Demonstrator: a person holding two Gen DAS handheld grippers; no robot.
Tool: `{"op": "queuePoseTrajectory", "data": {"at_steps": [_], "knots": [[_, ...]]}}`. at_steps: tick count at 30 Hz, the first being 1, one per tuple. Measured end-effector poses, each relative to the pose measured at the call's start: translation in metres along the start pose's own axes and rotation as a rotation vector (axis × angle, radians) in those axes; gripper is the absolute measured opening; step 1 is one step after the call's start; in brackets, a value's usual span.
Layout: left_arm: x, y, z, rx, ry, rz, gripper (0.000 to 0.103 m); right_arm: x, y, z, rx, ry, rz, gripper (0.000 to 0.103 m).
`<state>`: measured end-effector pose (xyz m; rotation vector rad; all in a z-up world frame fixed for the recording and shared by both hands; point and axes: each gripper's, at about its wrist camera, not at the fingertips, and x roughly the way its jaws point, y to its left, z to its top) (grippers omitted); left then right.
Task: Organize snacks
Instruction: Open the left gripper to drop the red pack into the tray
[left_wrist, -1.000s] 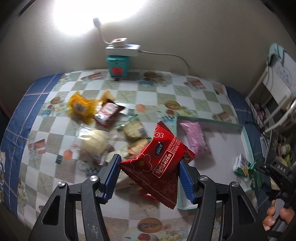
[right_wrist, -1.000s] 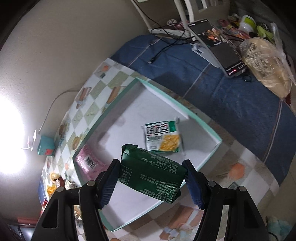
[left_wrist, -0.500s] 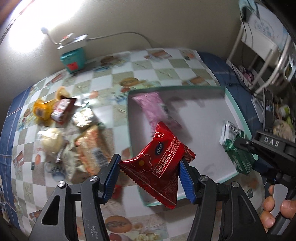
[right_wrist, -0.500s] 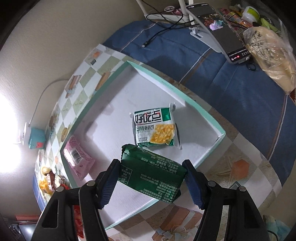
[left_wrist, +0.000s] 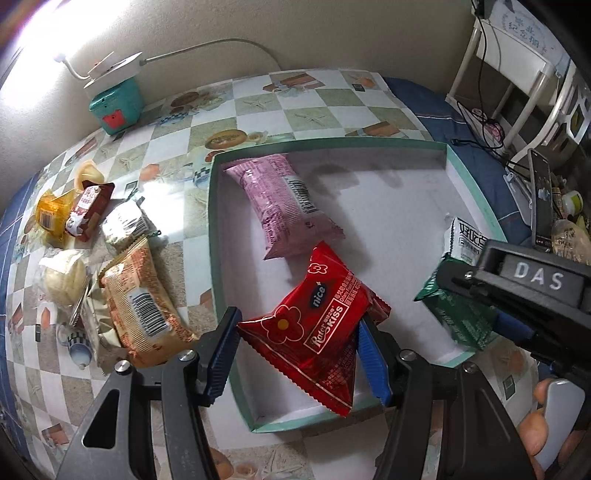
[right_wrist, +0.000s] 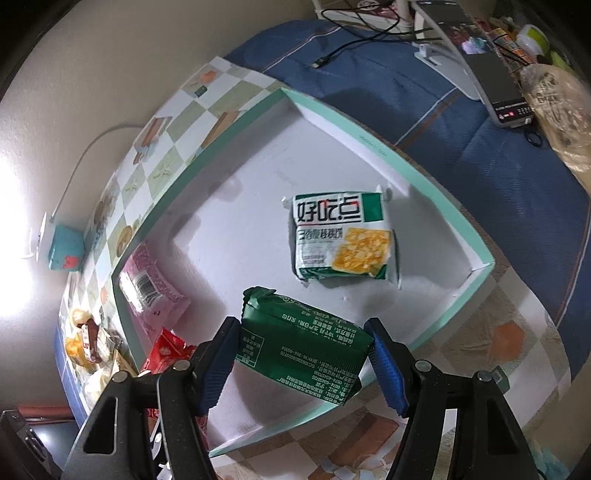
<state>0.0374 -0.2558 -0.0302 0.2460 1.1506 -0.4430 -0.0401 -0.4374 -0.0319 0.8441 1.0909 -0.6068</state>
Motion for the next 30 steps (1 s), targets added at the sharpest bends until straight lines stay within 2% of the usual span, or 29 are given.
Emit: {"op": "queuePoseTrajectory", "data": {"at_steps": [10,21,30], "knots": [[0.008,-0.009,-0.002,0.035,0.015,-0.004,0.063,0.006,0.003,0.000,-0.016,0.012,-0.018,0.073],[0.003,-0.011,0.000,0.032,0.019,-0.023,0.071,-0.002,0.008,0.004,-0.043,-0.003,-0.017,0.074],[-0.024,-0.005,0.009,0.014,-0.027,-0.054,0.072,-0.035,0.016,0.012,-0.073,-0.083,0.018,0.074]]}}
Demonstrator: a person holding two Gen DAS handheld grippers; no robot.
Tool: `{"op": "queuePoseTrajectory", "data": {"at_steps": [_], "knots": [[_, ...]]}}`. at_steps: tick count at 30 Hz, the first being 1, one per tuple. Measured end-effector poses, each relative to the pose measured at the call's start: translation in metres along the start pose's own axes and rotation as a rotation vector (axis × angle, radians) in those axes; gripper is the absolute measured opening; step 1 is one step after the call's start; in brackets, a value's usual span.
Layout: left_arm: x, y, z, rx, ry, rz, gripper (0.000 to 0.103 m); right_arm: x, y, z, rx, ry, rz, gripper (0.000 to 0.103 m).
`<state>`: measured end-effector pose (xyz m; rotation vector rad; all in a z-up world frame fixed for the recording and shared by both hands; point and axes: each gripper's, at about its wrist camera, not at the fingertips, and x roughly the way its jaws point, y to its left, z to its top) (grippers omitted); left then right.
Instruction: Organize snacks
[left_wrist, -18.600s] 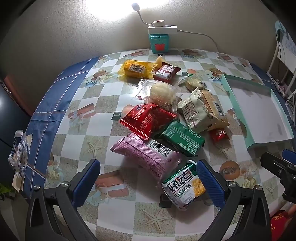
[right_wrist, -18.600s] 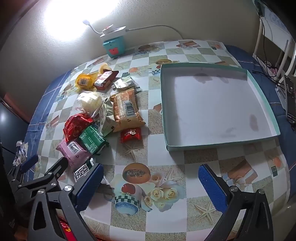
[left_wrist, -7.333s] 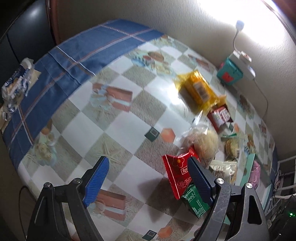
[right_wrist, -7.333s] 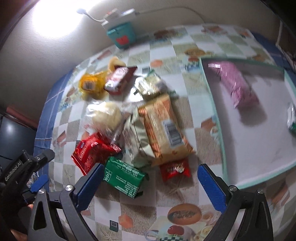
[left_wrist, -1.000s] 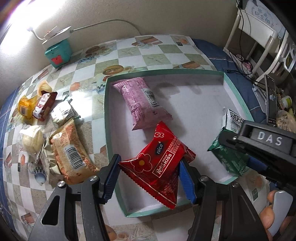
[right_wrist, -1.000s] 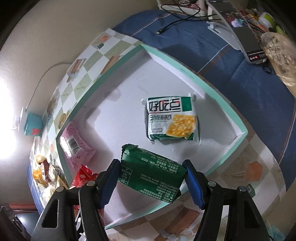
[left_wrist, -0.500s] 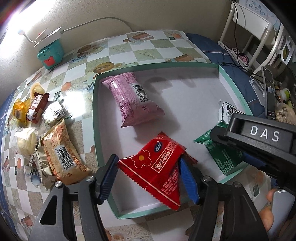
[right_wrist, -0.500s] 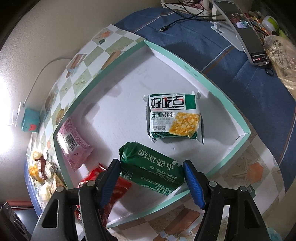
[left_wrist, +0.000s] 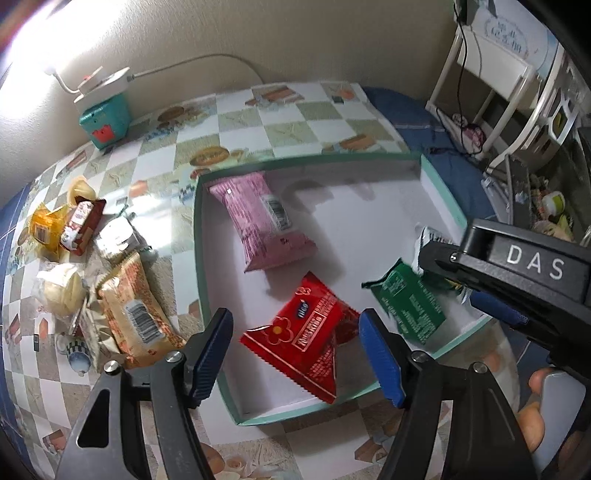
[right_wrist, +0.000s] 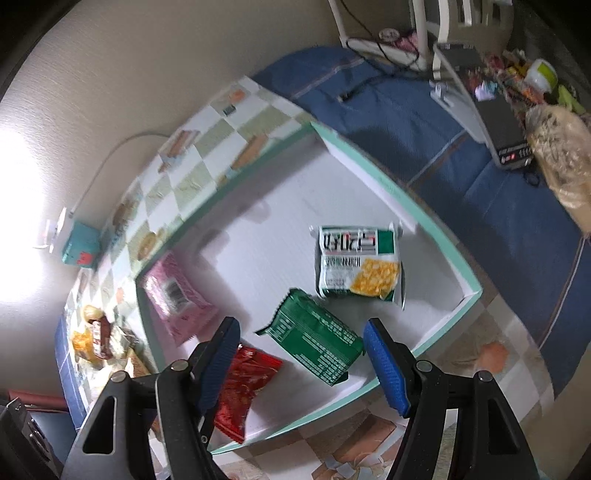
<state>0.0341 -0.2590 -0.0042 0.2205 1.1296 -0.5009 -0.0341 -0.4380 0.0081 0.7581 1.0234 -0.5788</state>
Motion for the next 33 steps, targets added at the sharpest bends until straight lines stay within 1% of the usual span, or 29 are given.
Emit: {"op": "queuePoseTrajectory", "data": {"at_steps": [3,5,9,12,15,18,20,22,23,24,26,29,31,33], "knots": [[-0.009,0.012,0.003,-0.040,-0.006,0.022,0.073,-0.010,0.000,0.003,-0.001,-0.026,0.012,0.073],[-0.013,0.026,0.004,-0.088,-0.007,0.039,0.073,-0.015,-0.001,0.005,0.000,-0.035,0.015,0.073],[-0.021,0.064,0.005,-0.213,-0.020,0.074,0.075,-0.016,-0.002,0.005,-0.009,-0.040,-0.005,0.073],[-0.027,0.093,0.004,-0.294,-0.036,0.118,0.078,-0.013,0.000,0.004,-0.027,-0.028,-0.017,0.078],[-0.033,0.121,0.000,-0.366,-0.049,0.160,0.079,-0.008,0.008,0.001,-0.062,-0.017,-0.033,0.080],[-0.037,0.144,-0.005,-0.428,-0.062,0.195,0.079,-0.006,0.016,-0.004,-0.092,-0.012,-0.042,0.086],[-0.040,0.158,-0.008,-0.470,-0.068,0.213,0.079,-0.005,0.023,-0.007,-0.113,-0.011,-0.042,0.087],[-0.043,0.171,-0.011,-0.509,-0.076,0.238,0.080,-0.004,0.032,-0.012,-0.142,-0.008,-0.044,0.091],[-0.045,0.179,-0.014,-0.533,-0.080,0.252,0.086,-0.003,0.036,-0.014,-0.158,-0.008,-0.042,0.092],[-0.047,0.185,-0.016,-0.548,-0.084,0.259,0.093,-0.003,0.040,-0.016,-0.170,-0.010,-0.039,0.094],[-0.051,0.197,-0.020,-0.580,-0.095,0.272,0.093,-0.002,0.047,-0.021,-0.193,-0.014,-0.036,0.099],[-0.056,0.217,-0.027,-0.636,-0.101,0.290,0.093,-0.001,0.057,-0.027,-0.222,-0.018,-0.039,0.100],[-0.059,0.229,-0.033,-0.672,-0.098,0.299,0.093,0.000,0.063,-0.031,-0.239,-0.021,-0.041,0.103],[-0.060,0.240,-0.038,-0.709,-0.092,0.299,0.093,0.001,0.070,-0.035,-0.261,-0.022,-0.040,0.103]]}}
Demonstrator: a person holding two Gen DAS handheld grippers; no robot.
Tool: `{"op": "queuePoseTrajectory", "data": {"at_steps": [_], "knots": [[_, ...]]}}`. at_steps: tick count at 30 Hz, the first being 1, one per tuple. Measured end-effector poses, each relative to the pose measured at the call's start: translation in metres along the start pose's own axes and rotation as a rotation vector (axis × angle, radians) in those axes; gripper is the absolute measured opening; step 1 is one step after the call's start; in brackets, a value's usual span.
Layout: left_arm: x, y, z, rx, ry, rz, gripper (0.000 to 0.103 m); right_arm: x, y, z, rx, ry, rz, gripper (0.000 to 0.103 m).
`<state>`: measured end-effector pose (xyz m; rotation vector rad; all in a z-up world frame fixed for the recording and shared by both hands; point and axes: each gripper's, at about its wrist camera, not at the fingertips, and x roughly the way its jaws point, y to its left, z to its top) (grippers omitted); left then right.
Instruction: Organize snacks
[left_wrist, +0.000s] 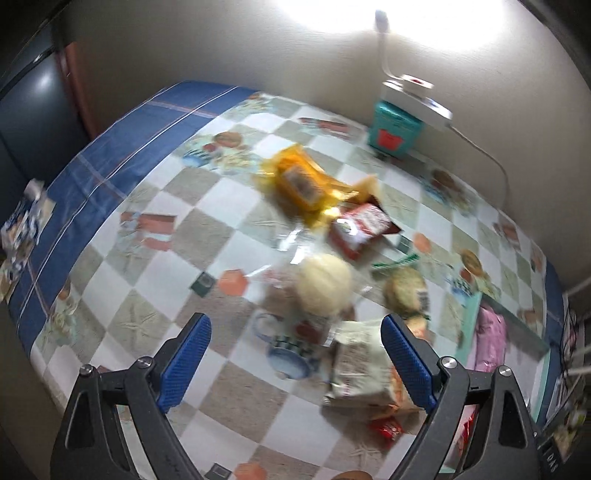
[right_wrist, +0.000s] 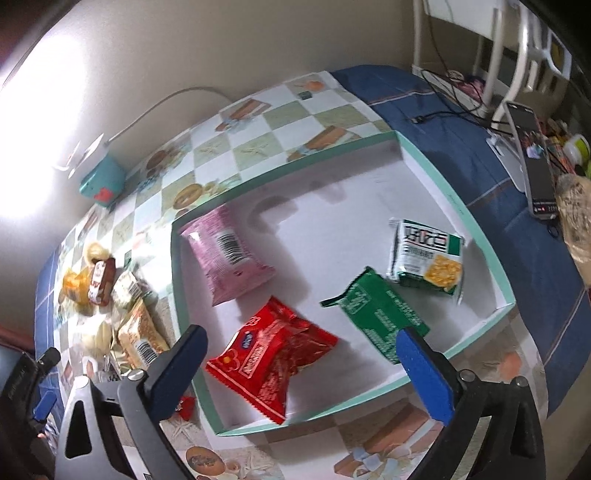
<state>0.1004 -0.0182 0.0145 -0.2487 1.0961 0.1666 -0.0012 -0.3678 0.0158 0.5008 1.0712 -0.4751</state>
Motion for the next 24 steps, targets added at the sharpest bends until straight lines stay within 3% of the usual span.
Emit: {"op": "queuePoseTrajectory", "data": {"at_steps": [24], "knots": [[0.012,0.094,0.028,-0.199,0.032,-0.011,0.099,0.017,0.110,-0.036,-0.240,0.034,0.051,0.103]]}}
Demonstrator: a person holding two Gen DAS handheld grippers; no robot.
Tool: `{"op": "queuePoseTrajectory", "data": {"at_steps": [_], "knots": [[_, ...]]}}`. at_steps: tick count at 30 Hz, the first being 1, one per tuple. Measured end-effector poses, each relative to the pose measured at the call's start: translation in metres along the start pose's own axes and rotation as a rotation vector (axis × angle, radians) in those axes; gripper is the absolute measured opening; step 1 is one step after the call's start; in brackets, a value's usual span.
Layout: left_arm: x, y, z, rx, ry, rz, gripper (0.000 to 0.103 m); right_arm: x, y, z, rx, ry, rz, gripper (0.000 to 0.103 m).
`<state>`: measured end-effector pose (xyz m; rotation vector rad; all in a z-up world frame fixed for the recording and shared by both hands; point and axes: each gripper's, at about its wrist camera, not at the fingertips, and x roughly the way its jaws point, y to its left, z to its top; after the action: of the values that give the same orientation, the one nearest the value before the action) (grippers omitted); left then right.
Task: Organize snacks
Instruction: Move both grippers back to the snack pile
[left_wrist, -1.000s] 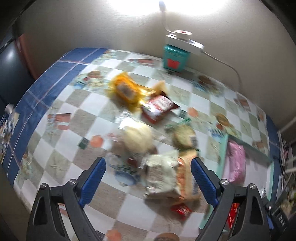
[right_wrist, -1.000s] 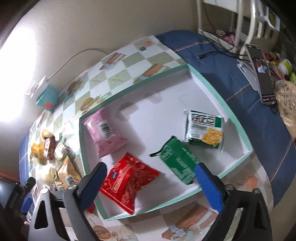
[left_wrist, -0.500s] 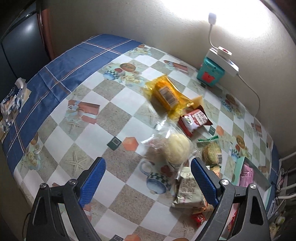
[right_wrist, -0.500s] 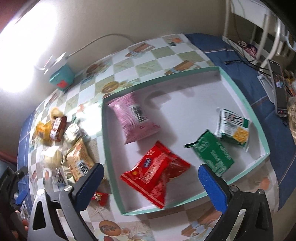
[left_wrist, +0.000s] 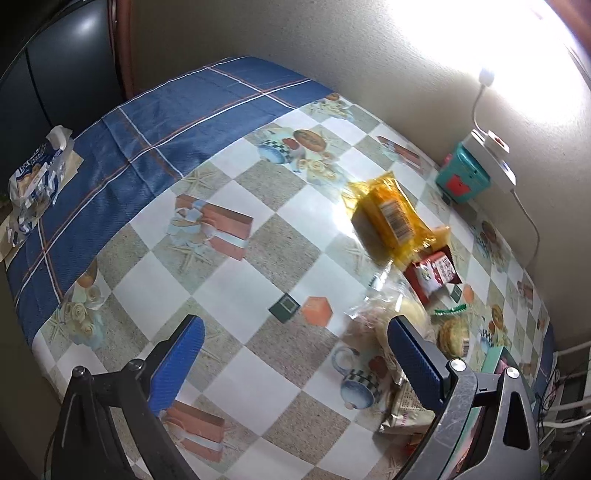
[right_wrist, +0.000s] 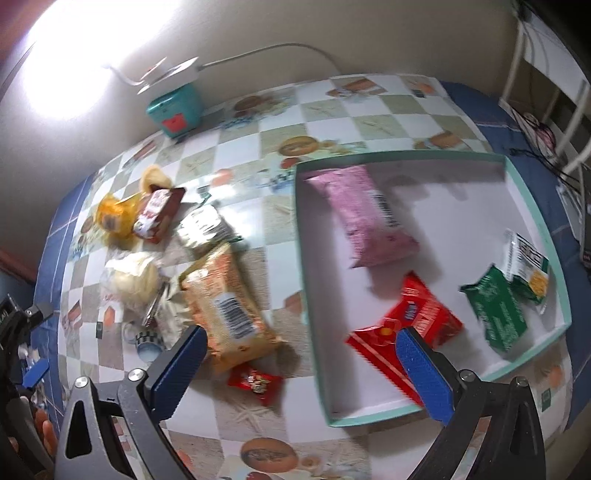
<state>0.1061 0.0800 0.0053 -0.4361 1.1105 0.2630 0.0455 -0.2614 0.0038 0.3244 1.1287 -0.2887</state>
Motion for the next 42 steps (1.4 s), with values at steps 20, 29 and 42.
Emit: {"op": "queuePoseTrajectory", "data": {"at_steps": [20,29,42], "knots": [[0.033,-0.039,-0.016,0.130,0.060,-0.038,0.099,0.026,0.037,0.014,-0.173,-0.006,0.057,0.103],[0.043,-0.072,-0.030,0.210,0.095,-0.123,0.100,0.031,0.018,0.032,-0.156,0.019,0.035,0.103],[0.067,-0.110,-0.059,0.288,0.223,-0.150,0.099,0.041,0.002,0.035,-0.175,0.063,-0.044,0.103]]}}
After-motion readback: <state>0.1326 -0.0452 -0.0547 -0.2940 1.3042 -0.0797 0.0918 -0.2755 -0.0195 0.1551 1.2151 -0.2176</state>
